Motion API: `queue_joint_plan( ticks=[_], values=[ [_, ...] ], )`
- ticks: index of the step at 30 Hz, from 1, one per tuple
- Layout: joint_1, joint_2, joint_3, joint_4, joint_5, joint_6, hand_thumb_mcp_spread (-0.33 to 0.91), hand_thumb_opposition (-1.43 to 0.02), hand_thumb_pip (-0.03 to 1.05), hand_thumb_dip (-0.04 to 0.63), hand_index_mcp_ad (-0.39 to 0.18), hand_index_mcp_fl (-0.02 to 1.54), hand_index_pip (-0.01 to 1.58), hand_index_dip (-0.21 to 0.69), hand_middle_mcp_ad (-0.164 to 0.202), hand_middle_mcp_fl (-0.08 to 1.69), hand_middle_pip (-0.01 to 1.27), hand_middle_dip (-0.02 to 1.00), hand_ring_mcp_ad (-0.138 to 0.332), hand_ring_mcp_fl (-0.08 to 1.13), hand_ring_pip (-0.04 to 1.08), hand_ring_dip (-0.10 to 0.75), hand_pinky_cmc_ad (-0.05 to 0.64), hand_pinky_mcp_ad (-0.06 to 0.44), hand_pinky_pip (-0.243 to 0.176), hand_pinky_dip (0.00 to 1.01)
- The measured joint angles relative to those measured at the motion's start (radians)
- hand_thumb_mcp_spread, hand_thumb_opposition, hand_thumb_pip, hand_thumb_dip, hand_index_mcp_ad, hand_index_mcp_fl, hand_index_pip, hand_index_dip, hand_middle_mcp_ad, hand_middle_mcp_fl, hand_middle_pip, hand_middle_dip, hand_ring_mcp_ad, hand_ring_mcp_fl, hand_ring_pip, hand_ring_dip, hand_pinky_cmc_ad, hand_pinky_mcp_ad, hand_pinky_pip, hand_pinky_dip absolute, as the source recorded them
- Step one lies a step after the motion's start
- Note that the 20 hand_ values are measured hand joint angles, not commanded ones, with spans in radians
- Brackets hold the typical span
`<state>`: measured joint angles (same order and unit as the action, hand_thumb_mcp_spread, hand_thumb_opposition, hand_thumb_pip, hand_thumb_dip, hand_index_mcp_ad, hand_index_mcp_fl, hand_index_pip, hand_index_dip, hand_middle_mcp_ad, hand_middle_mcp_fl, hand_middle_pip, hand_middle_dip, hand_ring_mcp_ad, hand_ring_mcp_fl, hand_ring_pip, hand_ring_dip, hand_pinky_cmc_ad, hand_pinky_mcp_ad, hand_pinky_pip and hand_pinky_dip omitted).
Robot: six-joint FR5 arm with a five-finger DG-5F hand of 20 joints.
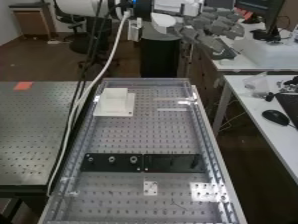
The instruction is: Grab the chopstick and place it in the clear container
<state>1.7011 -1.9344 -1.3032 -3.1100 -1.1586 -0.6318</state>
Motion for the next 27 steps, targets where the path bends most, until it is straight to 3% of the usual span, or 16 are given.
queue_joint_plan(
  ticks=[4,8,15,19,24,27],
  values=[
    [-0.001,0.006,-0.012,0.019,-0.014,0.008,0.20,-0.75,0.34,0.003,-0.073,0.02,0.07,0.080,0.072,0.03,0.14,0.12,0.169,0.06,0.08,0.014,0.463,0.253,-0.168,0.14],
    [0.000,0.011,-0.018,0.028,0.005,0.018,0.26,-0.86,0.44,0.033,-0.024,0.06,0.09,0.021,0.072,0.04,0.16,0.09,0.188,0.08,0.07,-0.019,0.408,0.222,-0.168,0.14],
    [0.002,0.019,-0.027,0.041,0.013,0.007,0.27,-1.03,0.48,0.054,0.014,0.06,0.10,-0.030,0.068,0.04,0.17,0.06,0.215,0.10,0.09,-0.021,0.346,0.223,-0.152,0.15],
    [0.002,0.020,-0.026,0.041,0.017,0.006,0.26,-1.08,0.49,0.077,0.026,0.09,0.12,-0.030,0.101,0.04,0.18,0.06,0.234,0.09,0.10,-0.033,0.328,0.222,-0.140,0.15],
    [0.003,0.019,-0.023,0.037,0.020,0.005,0.23,-1.10,0.54,0.080,0.038,0.08,0.12,-0.035,0.103,0.04,0.18,0.05,0.251,0.09,0.10,-0.035,0.330,0.222,-0.140,0.15],
    [0.002,0.019,-0.023,0.038,0.007,0.003,0.23,-1.12,0.54,0.080,0.040,0.09,0.12,-0.033,0.124,0.04,0.18,0.05,0.253,0.09,0.10,-0.035,0.312,0.222,-0.140,0.15]
  ],
)
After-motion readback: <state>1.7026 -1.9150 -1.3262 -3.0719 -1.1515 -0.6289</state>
